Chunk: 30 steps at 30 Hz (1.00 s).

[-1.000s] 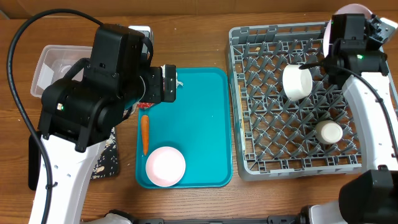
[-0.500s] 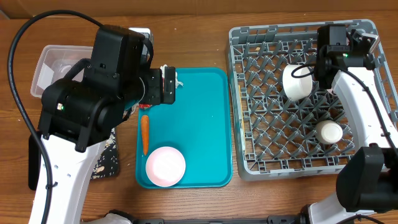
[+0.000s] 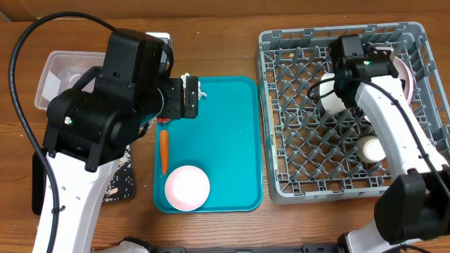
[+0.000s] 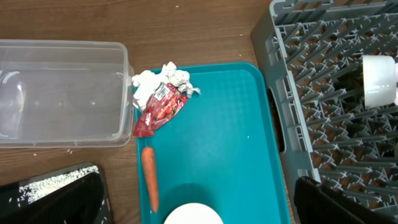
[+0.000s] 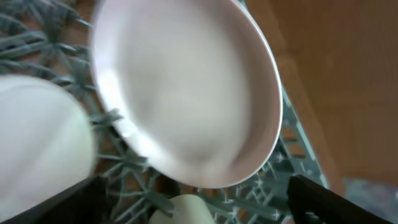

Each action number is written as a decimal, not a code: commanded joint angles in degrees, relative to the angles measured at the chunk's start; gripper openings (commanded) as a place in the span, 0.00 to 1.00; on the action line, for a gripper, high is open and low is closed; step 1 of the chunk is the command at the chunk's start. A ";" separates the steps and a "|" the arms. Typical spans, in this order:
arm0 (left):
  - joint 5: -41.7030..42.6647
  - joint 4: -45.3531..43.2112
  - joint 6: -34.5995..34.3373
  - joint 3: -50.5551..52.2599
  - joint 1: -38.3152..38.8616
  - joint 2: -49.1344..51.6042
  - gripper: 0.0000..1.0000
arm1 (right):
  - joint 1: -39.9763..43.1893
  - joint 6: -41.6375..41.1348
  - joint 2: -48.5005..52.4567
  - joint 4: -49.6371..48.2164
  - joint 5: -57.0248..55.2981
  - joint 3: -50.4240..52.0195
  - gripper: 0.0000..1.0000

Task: Sort waste into correct bins and load items into the dishwasher
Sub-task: 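Release the plate upright in the rack and move right gripper to tray, then grasp the pink bowl on the teal tray with the right gripper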

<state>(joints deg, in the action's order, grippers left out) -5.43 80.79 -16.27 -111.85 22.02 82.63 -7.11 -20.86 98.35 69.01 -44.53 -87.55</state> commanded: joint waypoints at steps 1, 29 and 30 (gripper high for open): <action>-1.18 0.00 0.90 -0.44 -0.26 -0.24 1.00 | -2.29 -1.20 -8.41 0.11 12.15 -6.64 1.00; -1.14 -4.39 -5.60 -0.52 -4.48 -8.68 1.00 | -35.28 1.29 5.51 -7.54 68.65 10.34 0.74; -1.14 -4.37 -5.60 -0.52 -4.48 -8.66 1.00 | -36.04 -0.28 6.27 -8.31 68.65 10.34 0.73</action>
<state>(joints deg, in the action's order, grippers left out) -5.89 76.34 -21.04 -111.85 17.89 74.13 -40.77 -19.55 102.91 61.80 20.23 -77.17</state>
